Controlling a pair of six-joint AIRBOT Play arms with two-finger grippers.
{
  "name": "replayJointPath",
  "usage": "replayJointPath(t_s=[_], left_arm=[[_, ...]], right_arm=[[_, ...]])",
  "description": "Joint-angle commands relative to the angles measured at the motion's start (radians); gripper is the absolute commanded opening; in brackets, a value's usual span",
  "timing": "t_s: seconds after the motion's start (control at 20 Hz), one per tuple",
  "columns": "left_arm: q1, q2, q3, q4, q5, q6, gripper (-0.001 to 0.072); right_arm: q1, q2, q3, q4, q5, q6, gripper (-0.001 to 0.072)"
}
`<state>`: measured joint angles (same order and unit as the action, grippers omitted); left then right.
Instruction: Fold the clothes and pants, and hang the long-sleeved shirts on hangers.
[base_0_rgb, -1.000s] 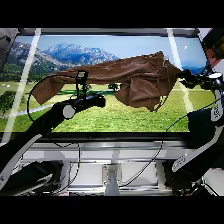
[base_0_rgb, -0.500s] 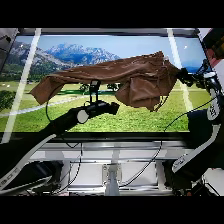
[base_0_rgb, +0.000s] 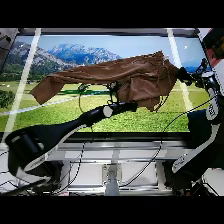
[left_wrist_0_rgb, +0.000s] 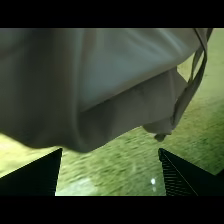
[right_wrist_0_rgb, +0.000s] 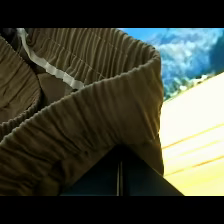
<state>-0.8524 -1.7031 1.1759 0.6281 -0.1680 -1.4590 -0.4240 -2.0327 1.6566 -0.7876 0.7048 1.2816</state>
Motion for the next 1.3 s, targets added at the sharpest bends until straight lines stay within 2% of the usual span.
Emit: replayJointPath(t_s=[0.0,0.2,0.5,0.6,0.65,0.8,1.05,1.15,1.2,1.25], left_arm=[[-0.01,-0.155,0.206,-0.019,-0.131,0.0,0.0704],[-0.019,-0.242,0.33,-0.019,-0.311,0.001,0.0703],[-0.04,-0.259,0.332,-0.012,-0.314,0.0,0.0697],[-0.046,-0.277,0.354,-0.012,-0.307,0.0,0.0594],[-0.046,-0.289,0.38,-0.012,-0.308,0.0,0.0583],[-0.035,-0.33,0.455,-0.009,-0.308,-0.003,0.0583],[-0.031,-0.41,0.563,-0.009,-0.328,-0.078,0.057],[-0.031,-0.422,0.584,-0.009,-0.326,-0.106,0.0479],[-0.031,-0.425,0.586,-0.009,-0.326,-0.106,0.046],[-0.031,-0.428,0.586,-0.009,-0.326,-0.106,0.0397]], right_arm=[[0.001,0.0,0.002,-0.002,0.0,0.0,0.0037],[0.001,0.001,0.001,-0.002,0.0,0.0,0.0037],[0.001,0.001,0.001,-0.002,0.003,0.001,0.0037],[0.001,0.001,0.001,-0.002,0.004,0.001,0.0037],[0.001,0.001,0.001,-0.002,0.006,0.0,0.0037],[0.001,0.001,0.001,-0.002,0.009,0.0,0.0037],[0.001,0.001,0.002,-0.002,0.009,0.001,0.0037],[0.001,0.001,0.001,-0.002,0.009,0.001,0.0037],[0.001,0.001,0.001,-0.002,0.01,0.001,0.0037],[0.001,0.001,0.002,-0.002,0.012,0.001,0.0037]])
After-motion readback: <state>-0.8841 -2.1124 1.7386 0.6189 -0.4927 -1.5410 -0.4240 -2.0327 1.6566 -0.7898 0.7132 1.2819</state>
